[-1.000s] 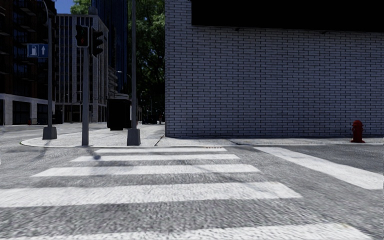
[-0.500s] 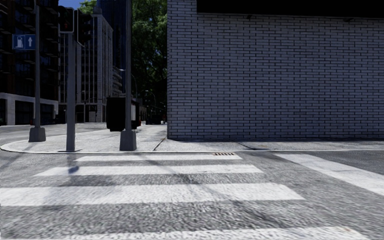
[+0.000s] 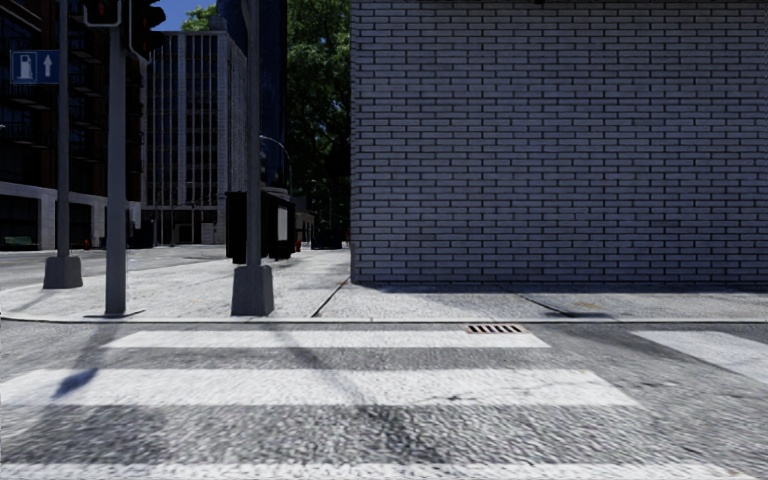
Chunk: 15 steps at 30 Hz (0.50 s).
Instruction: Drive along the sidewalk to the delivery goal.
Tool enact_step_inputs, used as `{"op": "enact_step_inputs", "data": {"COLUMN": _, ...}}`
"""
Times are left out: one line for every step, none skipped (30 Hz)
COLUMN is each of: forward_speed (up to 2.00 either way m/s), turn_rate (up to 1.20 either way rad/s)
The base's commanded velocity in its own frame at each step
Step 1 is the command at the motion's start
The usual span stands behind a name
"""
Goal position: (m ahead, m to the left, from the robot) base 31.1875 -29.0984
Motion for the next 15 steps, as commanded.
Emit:
{"op": "enact_step_inputs", "data": {"forward_speed": 2.00, "turn_rate": 0.00}}
{"op": "enact_step_inputs", "data": {"forward_speed": 2.00, "turn_rate": 0.00}}
{"op": "enact_step_inputs", "data": {"forward_speed": 2.00, "turn_rate": 0.00}}
{"op": "enact_step_inputs", "data": {"forward_speed": 2.00, "turn_rate": 0.00}}
{"op": "enact_step_inputs", "data": {"forward_speed": 2.00, "turn_rate": 0.00}}
{"op": "enact_step_inputs", "data": {"forward_speed": 1.75, "turn_rate": 0.00}}
{"op": "enact_step_inputs", "data": {"forward_speed": 1.51, "turn_rate": 0.00}}
{"op": "enact_step_inputs", "data": {"forward_speed": 1.45, "turn_rate": 0.00}}
{"op": "enact_step_inputs", "data": {"forward_speed": 1.43, "turn_rate": 0.00}}
{"op": "enact_step_inputs", "data": {"forward_speed": 1.42, "turn_rate": 0.00}}
{"op": "enact_step_inputs", "data": {"forward_speed": 1.42, "turn_rate": 0.00}}
{"op": "enact_step_inputs", "data": {"forward_speed": 1.42, "turn_rate": 0.00}}
{"op": "enact_step_inputs", "data": {"forward_speed": 1.42, "turn_rate": 0.00}}
{"op": "enact_step_inputs", "data": {"forward_speed": 1.42, "turn_rate": 0.00}}
{"op": "enact_step_inputs", "data": {"forward_speed": 1.42, "turn_rate": 0.00}}
